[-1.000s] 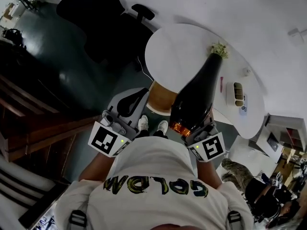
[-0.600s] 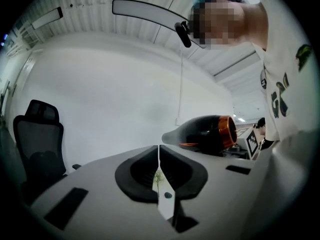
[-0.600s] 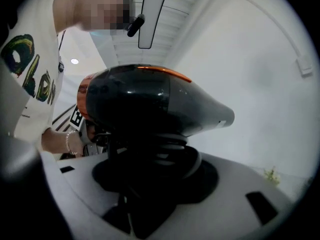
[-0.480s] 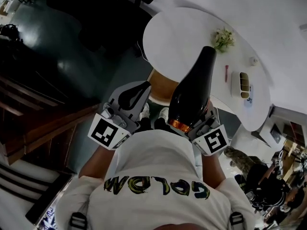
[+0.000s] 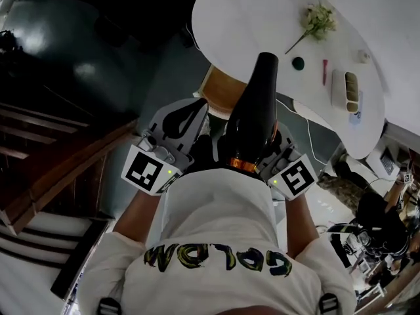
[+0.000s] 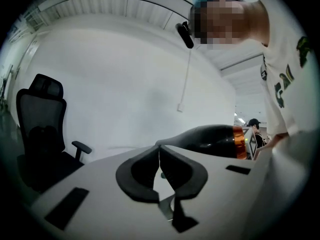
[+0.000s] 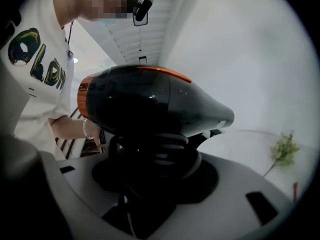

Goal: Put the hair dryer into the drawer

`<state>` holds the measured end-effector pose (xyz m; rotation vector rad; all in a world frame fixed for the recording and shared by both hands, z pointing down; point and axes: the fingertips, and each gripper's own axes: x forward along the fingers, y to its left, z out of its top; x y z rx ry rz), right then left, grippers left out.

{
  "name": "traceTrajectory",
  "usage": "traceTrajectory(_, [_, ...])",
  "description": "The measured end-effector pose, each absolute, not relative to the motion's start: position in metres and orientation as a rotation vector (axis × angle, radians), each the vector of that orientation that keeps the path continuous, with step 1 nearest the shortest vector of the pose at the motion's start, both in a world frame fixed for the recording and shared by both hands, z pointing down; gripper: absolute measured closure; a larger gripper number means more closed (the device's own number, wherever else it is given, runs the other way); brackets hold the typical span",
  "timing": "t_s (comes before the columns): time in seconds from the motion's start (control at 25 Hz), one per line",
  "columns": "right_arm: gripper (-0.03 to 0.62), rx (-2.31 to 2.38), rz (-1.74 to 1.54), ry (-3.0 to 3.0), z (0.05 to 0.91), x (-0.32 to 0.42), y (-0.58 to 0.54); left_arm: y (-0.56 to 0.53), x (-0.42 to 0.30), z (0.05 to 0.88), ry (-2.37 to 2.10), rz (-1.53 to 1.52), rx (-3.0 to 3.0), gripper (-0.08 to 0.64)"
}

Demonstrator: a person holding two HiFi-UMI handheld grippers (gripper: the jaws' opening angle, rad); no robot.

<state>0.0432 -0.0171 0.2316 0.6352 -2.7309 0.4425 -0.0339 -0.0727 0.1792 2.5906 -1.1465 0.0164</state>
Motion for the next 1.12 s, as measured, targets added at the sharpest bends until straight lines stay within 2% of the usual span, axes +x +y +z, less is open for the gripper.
traceTrajectory(1.12, [0.351,0.026,0.924,-2.433,0.431,0.021,0.057,-0.042,-0.030,0.374,-0.881,0.273,2.421,0.546])
